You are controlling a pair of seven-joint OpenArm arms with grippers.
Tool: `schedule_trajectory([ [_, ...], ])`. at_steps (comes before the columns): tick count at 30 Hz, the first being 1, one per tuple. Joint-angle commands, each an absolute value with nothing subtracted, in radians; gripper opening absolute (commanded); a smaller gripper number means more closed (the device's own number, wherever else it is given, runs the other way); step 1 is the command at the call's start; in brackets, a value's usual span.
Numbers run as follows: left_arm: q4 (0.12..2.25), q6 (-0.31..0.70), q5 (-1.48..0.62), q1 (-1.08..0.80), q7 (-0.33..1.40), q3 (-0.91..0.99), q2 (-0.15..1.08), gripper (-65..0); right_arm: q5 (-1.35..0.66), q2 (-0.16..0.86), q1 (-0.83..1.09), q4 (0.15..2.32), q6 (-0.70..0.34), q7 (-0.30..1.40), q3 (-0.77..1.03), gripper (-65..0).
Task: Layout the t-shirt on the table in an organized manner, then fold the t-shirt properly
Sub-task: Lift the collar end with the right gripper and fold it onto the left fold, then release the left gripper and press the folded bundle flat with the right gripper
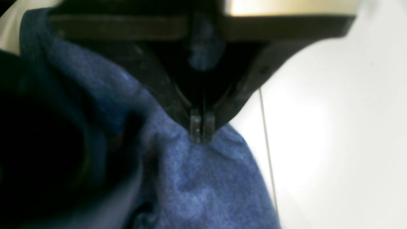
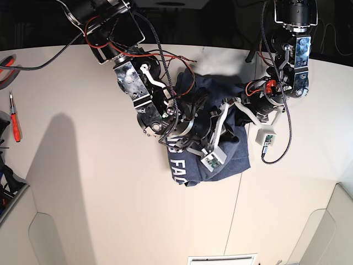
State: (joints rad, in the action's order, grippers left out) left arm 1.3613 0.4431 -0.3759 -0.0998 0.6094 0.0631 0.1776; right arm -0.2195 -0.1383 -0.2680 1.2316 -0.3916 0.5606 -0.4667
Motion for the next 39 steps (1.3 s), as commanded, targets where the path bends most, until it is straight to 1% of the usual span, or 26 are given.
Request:
schedule_trajectory([
  [1, 1.366, 0.458, -0.367, -0.100, 0.647, 0.060, 0.177, -65.0, -0.236, -0.152, -0.302, 1.244, -0.394, 0.522, -0.473, -65.0],
  [2, 1.366, 0.466, -0.367, -0.100, 0.647, 0.060, 0.177, -65.0, -0.236, -0.152, -0.314, 1.244, -0.393, 0.519, -0.476, -64.8],
  [5, 1.366, 0.495, -0.367, -0.100, 0.648, 0.060, 0.178, -65.0, -0.242, -0.152, -0.347, 1.244, -0.389, 0.519, -0.478, -49.4],
  [6, 1.366, 0.495, -0.368, -0.100, 0.649, 0.060, 0.178, -65.0, -0.251, -0.152, -0.355, 1.244, -0.389, 0.520, -0.478, -46.1],
  [7, 1.366, 0.494, -0.368, -0.100, 0.649, 0.060, 0.178, -65.0, -0.259, -0.152, -0.361, 1.244, -0.390, 0.520, -0.478, -44.4],
  [8, 1.367, 0.494, -0.368, -0.099, 0.648, 0.060, 0.178, -65.0, -0.271, -0.152, -0.365, 1.244, -0.393, 0.520, -0.478, -43.9],
  [14, 1.406, 0.495, -0.366, -0.097, 0.648, 0.066, 0.187, -65.0, -0.322, -0.152, -0.368, 1.244, -0.423, 0.524, -0.478, -44.0],
  [19, 1.539, 0.495, -0.367, -0.097, 0.672, 0.120, 0.188, -65.0, -0.321, -0.152, -0.372, 1.253, -0.423, 0.522, -0.478, -44.0],
  [23, 1.639, 0.494, -0.367, -0.098, 0.682, 0.191, 0.188, -65.0, -0.276, -0.152, -0.371, 1.356, -0.422, 0.516, -0.434, -44.0],
  [26, 1.691, 0.494, -0.385, -0.101, 0.698, 0.253, 0.188, -65.0, -0.204, -0.152, -0.374, 1.463, -0.417, 0.516, -0.359, -44.0],
  [27, 1.703, 0.494, -0.412, -0.101, 0.717, 0.278, 0.188, -65.0, -0.177, -0.152, -0.381, 1.489, -0.399, 0.516, -0.329, -44.0],
  [28, 1.714, 0.494, -0.456, -0.101, 0.743, 0.301, 0.188, -65.0, -0.150, -0.152, -0.390, 1.508, -0.369, 0.516, -0.298, -45.1],
  [29, 1.723, 0.496, -0.515, -0.101, 0.770, 0.324, 0.188, -65.0, -0.120, -0.152, -0.405, 1.519, -0.340, 0.516, -0.265, -48.9],
  [30, 1.729, 0.524, -0.591, -0.101, 0.803, 0.345, 0.188, -65.0, -0.096, -0.152, -0.424, 1.520, -0.318, 0.516, -0.231, -55.0],
  [31, 1.731, 0.571, -0.681, -0.101, 0.839, 0.360, 0.188, -65.0, -0.081, -0.150, -0.444, 1.518, -0.310, 0.516, -0.198, -63.6],
  [32, 1.731, 0.614, -0.779, -0.101, 0.881, 0.370, 0.188, -65.0, -0.077, -0.148, -0.464, 1.515, -0.310, 0.518, -0.165, -65.0],
  [35, 1.731, 0.698, -1.018, -0.100, 0.994, 0.363, 0.171, -65.0, -0.087, -0.147, -0.523, 1.463, -0.312, 0.521, -0.091, -65.0],
  [37, 1.731, 0.698, -1.058, -0.100, 1.012, 0.329, 0.149, -65.0, -0.120, -0.147, -0.561, 1.372, -0.348, 0.520, -0.080, -65.0],
  [39, 1.730, 0.698, -1.023, -0.100, 1.014, 0.264, 0.132, -65.0, -0.155, -0.150, -0.595, 1.244, -0.421, 0.520, -0.087, -65.0],
])
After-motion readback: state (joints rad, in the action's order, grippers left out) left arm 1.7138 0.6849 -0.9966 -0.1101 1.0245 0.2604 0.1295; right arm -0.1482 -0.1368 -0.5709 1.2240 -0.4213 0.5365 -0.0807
